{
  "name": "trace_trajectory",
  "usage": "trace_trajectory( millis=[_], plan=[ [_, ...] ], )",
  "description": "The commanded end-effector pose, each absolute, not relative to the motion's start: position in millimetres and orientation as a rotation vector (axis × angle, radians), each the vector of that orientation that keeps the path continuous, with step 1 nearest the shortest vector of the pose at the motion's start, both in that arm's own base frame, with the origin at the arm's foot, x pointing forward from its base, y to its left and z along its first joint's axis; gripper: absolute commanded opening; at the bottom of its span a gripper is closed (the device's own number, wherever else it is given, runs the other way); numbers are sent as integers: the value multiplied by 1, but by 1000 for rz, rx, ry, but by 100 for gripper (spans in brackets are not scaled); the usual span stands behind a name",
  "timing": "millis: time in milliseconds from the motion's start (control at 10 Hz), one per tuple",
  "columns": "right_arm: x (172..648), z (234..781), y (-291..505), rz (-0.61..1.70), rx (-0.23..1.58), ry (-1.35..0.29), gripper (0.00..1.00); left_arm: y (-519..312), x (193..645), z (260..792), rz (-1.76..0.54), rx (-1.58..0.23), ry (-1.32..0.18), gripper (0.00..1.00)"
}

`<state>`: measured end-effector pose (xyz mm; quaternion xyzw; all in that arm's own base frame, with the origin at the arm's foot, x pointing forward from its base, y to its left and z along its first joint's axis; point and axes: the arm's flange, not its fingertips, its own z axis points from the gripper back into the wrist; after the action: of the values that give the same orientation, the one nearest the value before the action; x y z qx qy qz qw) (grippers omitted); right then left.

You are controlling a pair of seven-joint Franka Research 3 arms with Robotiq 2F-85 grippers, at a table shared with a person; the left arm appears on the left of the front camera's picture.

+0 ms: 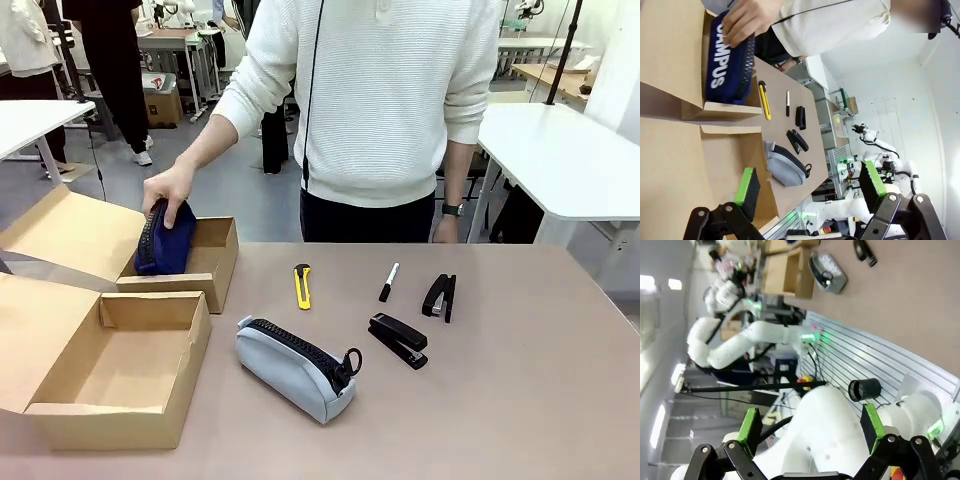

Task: Place items inside the box.
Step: Pick up a Pencil pouch or Stapler and place it inside the Mailer Box closest to the robot.

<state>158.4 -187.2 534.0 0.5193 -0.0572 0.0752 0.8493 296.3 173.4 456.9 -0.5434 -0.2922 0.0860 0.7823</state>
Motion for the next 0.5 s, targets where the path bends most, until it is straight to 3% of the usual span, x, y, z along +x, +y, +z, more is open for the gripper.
trace_trajectory(
  millis=[0, 300, 400],
  plan=[
    [190, 545, -58, 262, 970, -84, 100, 175, 295, 457, 159, -1176, -647, 100],
    [249, 491, 119, 549, 674, 204, 100, 175, 295, 457, 159, -1176, -647, 100],
    [254, 481, 152, 638, 668, 217, 100, 175, 295, 457, 159, -1176, -647, 100]
  ],
)
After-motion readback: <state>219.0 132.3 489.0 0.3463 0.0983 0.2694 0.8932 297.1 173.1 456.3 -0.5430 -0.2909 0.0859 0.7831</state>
